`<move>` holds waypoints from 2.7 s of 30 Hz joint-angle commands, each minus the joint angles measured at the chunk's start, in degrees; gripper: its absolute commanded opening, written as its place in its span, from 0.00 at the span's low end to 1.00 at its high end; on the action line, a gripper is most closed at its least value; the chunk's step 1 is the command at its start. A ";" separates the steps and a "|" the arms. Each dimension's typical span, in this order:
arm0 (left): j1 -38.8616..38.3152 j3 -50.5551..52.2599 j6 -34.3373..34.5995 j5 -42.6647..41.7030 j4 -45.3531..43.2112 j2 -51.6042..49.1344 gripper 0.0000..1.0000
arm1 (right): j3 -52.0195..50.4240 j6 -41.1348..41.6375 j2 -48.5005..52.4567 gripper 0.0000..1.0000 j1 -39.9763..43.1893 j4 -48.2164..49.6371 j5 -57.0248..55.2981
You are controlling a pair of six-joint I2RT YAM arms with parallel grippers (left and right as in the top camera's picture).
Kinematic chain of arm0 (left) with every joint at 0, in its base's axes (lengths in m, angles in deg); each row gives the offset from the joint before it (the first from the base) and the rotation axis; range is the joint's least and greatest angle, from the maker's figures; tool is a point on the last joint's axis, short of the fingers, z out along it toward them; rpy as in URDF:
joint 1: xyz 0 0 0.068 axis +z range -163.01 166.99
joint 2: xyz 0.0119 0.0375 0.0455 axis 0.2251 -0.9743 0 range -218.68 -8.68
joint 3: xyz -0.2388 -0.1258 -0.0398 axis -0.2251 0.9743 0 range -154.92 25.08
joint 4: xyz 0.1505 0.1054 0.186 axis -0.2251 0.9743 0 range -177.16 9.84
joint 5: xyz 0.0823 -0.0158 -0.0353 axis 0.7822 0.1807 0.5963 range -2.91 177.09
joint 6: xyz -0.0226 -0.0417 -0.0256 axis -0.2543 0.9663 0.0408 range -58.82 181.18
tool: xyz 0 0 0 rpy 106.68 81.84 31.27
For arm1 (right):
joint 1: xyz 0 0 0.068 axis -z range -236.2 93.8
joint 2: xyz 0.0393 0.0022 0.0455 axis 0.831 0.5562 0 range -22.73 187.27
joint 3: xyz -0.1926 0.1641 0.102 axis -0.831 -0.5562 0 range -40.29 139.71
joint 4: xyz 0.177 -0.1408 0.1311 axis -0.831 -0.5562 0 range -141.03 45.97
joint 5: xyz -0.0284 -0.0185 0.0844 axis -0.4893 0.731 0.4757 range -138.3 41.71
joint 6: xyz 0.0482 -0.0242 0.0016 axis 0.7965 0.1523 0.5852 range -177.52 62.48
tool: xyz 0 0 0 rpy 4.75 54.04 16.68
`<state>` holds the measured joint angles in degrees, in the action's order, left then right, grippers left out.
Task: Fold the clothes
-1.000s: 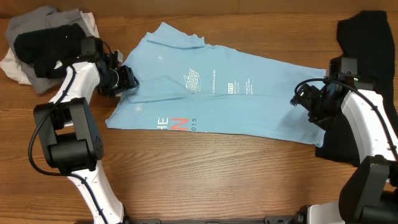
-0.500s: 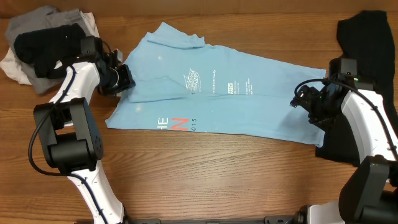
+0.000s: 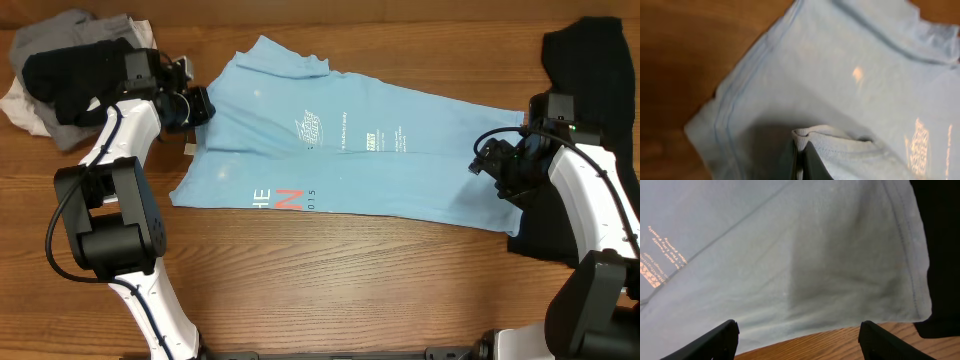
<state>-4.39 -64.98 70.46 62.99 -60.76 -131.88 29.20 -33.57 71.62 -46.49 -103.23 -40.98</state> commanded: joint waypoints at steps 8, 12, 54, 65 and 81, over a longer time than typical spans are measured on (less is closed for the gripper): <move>-1.33 -1.33 -0.28 -1.14 -4.22 -0.24 0.17 | 0.98 -0.20 -1.07 0.81 -0.13 0.28 -0.83; -2.16 -1.33 -0.55 -0.96 -4.79 -0.24 0.20 | 0.98 -0.20 -1.07 0.80 -0.13 0.33 -0.81; -24.57 -33.86 -3.45 9.42 5.62 -5.92 0.70 | 35.15 -7.93 20.76 0.97 1.40 4.20 0.46; -26.03 -33.86 -1.40 9.66 -3.85 -18.18 0.67 | 35.15 -9.42 20.85 0.99 1.40 2.47 0.28; -28.63 -33.83 2.97 25.16 -2.97 -21.27 0.61 | 35.10 -9.16 20.87 0.98 1.22 1.07 0.33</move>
<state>-31.38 -98.18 72.25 82.97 -63.89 -151.59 62.99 -42.56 93.58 -45.31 -102.16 -40.81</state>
